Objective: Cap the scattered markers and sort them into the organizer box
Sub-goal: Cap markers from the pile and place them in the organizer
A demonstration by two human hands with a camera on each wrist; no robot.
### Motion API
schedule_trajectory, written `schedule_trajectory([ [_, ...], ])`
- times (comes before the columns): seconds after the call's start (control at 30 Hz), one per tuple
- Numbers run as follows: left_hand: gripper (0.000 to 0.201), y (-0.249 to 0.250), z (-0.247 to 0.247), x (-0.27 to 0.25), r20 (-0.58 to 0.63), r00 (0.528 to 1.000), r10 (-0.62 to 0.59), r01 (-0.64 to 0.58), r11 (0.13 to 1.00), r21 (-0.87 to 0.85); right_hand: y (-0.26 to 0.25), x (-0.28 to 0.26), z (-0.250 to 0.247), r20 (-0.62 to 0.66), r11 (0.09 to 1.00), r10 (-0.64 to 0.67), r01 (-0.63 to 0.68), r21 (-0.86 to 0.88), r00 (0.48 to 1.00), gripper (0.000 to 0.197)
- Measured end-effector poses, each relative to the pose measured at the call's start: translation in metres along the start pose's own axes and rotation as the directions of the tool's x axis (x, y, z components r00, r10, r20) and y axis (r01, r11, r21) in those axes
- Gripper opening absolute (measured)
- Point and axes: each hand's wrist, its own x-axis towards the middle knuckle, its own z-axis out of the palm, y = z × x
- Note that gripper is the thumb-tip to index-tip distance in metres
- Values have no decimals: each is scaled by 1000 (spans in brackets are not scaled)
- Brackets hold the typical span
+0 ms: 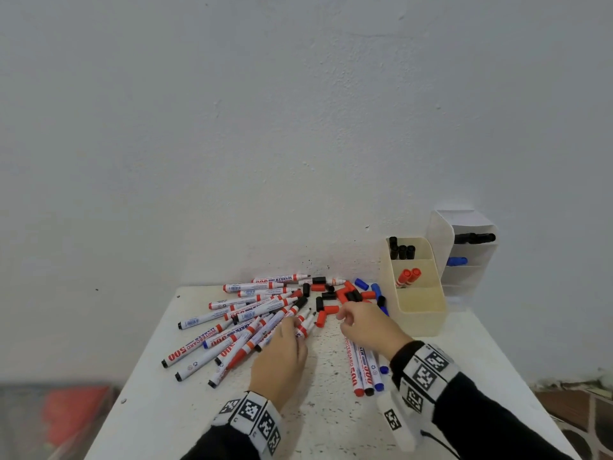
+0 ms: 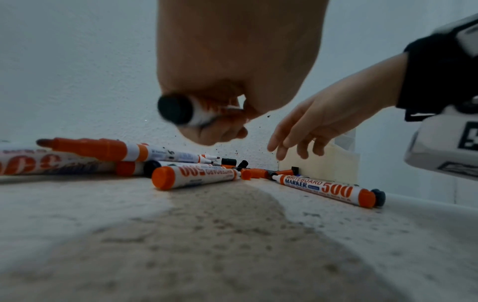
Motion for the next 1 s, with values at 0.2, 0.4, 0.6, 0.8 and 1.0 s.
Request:
schedule_trajectory([
  [0.2, 37, -14, 0, 7, 35, 997, -64, 60, 992, 112, -4, 34, 11, 50, 939, -61, 74, -335, 997, 54],
  [0.4, 29, -15, 2, 17, 22, 998, -62, 59, 992, 108, -8, 56, 22, 142, 818, -95, 158, -552, 985, 41],
  [0.6, 25, -16, 4, 21, 19, 999, -51, 50, 997, 65, -6, 61, 30, 3, 859, -135, 119, -498, 991, 38],
  [0.8, 31, -15, 3, 20, 16, 997, -77, 78, 994, -72, -21, 50, 14, -329, 986, -164, 169, -14, 930, 14],
  [1.0, 39, -13, -5, 15, -40, 998, -53, 56, 995, 80, -26, 29, 9, -235, 881, -120, 213, 423, 965, 19],
])
